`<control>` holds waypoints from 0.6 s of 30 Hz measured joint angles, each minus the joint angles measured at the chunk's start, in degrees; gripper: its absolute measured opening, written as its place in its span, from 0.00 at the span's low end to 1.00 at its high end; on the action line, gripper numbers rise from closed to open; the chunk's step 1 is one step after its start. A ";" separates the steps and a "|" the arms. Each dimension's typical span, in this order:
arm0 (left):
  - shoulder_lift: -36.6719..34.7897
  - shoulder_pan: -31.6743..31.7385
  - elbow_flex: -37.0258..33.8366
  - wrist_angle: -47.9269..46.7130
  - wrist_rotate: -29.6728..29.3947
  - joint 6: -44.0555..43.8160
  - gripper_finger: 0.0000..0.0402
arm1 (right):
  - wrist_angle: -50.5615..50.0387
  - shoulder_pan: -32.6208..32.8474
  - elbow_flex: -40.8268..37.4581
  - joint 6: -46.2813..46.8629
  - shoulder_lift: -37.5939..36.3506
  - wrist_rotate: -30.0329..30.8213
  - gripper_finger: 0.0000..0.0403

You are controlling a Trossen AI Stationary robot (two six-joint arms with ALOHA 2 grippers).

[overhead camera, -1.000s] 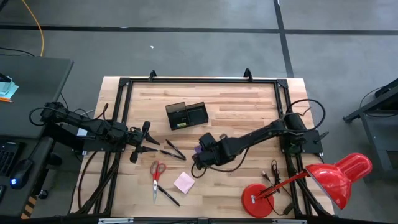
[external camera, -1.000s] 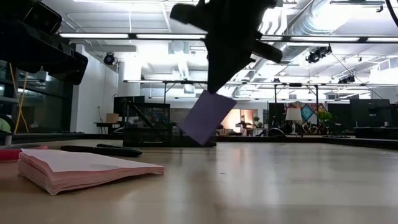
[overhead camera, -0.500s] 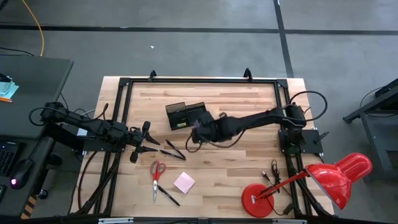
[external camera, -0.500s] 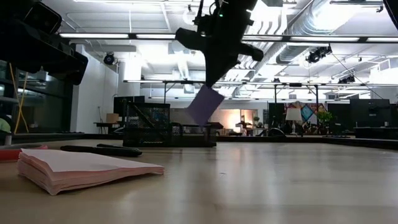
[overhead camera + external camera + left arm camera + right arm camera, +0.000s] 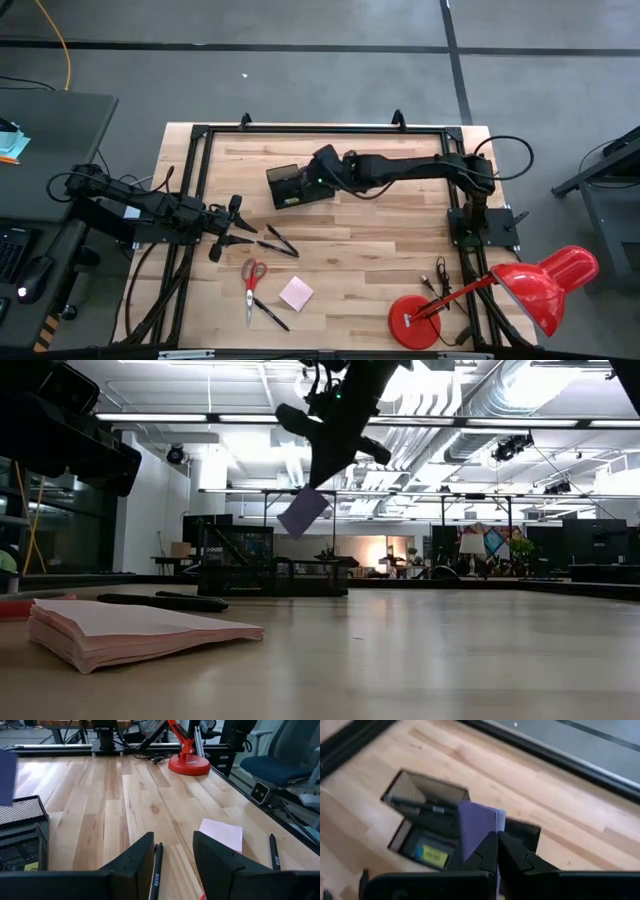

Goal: Pick and place office supplies into organizer
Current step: Put the blue sticky note into the black desk organizer, then put the black pen into the black desk organizer

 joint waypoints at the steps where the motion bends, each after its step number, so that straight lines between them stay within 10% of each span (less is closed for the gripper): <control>1: -0.01 -0.02 0.00 0.00 0.00 -0.02 0.30 | 0.02 -0.32 0.00 -0.02 -0.04 0.24 0.00; 18: 0.00 -0.02 0.00 -0.04 0.00 -0.02 0.30 | -0.42 -3.94 -0.22 2.42 5.55 -6.05 0.00</control>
